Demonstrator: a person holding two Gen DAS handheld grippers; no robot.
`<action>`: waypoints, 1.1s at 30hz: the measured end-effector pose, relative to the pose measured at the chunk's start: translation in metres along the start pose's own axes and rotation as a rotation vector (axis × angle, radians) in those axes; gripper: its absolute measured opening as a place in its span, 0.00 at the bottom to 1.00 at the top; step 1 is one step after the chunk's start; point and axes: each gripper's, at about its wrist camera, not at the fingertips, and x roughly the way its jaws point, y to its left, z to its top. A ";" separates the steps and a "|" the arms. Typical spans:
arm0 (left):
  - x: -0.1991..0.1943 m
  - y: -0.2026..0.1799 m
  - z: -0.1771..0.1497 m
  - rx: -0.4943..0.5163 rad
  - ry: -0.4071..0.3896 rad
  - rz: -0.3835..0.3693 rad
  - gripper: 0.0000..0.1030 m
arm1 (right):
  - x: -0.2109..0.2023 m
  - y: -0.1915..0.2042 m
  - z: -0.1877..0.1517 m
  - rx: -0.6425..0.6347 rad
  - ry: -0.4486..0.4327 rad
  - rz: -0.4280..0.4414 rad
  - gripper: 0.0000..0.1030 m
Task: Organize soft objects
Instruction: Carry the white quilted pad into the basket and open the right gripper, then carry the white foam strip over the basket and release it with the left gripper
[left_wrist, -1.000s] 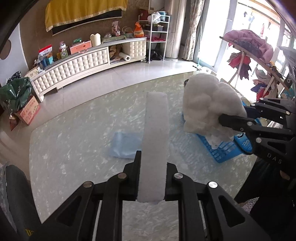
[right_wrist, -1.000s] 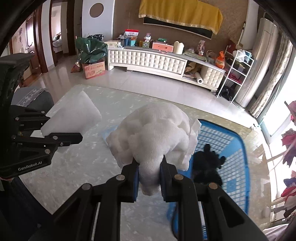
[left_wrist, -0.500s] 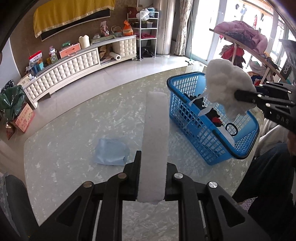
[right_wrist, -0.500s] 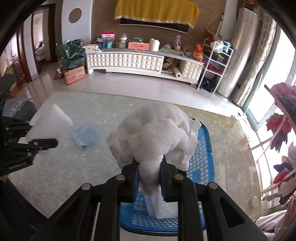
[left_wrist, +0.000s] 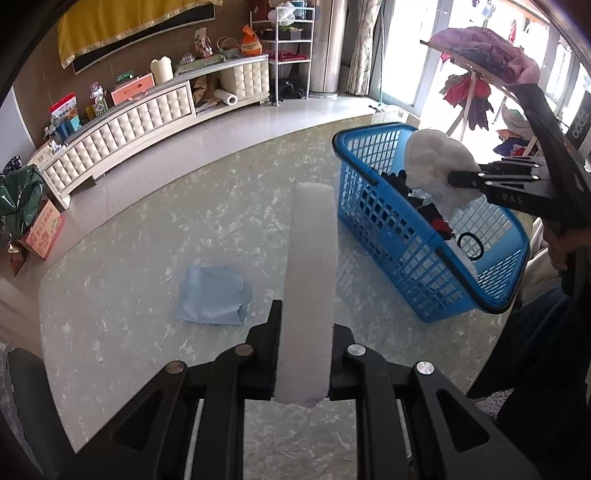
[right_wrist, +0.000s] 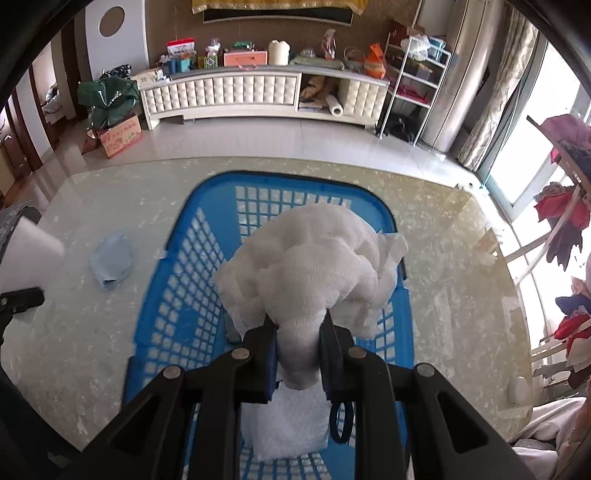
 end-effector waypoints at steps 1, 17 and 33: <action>0.002 -0.001 0.000 0.001 0.004 0.000 0.14 | 0.006 0.000 0.003 -0.001 0.011 0.002 0.17; 0.009 -0.005 0.000 0.017 0.029 -0.003 0.14 | 0.021 -0.005 0.009 0.067 0.113 -0.013 0.42; -0.005 -0.020 0.008 0.022 -0.012 -0.036 0.14 | -0.055 -0.005 -0.033 0.059 -0.032 -0.039 1.00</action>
